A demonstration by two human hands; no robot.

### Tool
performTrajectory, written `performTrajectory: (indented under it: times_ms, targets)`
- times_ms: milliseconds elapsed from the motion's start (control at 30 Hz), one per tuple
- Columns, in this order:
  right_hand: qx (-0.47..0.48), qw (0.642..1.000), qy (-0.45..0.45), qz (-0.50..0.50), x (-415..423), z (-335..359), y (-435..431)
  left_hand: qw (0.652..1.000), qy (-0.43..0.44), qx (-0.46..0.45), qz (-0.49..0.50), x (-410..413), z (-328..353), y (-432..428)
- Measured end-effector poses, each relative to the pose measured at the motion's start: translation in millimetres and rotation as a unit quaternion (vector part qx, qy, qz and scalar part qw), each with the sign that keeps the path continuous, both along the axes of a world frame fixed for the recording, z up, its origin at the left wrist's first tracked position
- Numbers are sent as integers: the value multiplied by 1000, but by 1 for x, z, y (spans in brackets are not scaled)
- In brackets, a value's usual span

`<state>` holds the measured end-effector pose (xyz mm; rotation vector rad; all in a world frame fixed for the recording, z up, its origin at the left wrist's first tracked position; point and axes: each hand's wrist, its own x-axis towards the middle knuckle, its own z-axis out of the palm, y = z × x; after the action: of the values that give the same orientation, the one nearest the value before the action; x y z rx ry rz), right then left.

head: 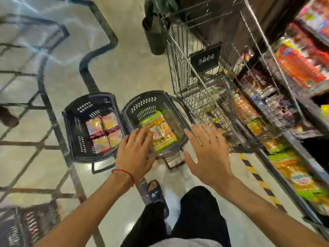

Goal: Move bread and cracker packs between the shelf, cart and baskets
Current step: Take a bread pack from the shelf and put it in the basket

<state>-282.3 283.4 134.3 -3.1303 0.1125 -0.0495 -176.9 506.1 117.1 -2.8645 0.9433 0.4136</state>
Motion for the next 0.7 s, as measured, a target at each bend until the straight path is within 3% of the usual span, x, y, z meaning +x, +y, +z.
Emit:
performTrajectory:
  times_ms: [367,700]
  targets:
    - [-2,992,92,83,149,-107,-30,998,22,42,44,113,-95,-20]
    - [66,990,107,58,229,-327,-36,984,91,-4,153,180,-307,-57]
